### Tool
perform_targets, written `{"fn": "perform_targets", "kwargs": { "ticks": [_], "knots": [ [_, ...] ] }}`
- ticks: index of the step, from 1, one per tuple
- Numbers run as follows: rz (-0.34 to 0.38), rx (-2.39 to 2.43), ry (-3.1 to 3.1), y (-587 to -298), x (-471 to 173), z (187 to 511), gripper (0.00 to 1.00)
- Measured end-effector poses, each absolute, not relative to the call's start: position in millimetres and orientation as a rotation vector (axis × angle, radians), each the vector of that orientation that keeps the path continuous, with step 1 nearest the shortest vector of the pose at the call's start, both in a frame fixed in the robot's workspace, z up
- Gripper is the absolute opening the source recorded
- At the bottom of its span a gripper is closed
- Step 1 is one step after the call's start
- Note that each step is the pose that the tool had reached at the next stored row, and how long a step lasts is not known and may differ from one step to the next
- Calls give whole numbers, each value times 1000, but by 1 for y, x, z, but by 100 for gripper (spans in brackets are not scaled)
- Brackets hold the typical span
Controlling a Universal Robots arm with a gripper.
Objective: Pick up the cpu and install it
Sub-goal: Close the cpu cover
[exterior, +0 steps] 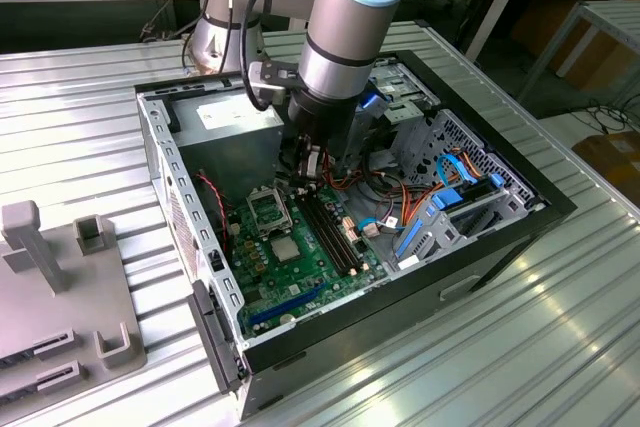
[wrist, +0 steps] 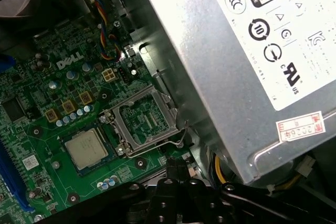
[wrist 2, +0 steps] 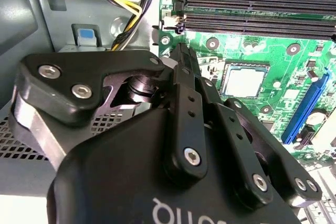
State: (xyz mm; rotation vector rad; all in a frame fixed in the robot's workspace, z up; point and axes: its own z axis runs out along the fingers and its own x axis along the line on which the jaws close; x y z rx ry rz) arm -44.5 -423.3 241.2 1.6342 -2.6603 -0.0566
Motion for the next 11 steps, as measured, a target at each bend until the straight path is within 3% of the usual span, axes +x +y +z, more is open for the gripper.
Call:
{"fn": "perform_targets", "kwargs": {
  "ticks": [11],
  "knots": [
    [-103, 1644, -2674, -423, -43, 235, 11]
  ]
}}
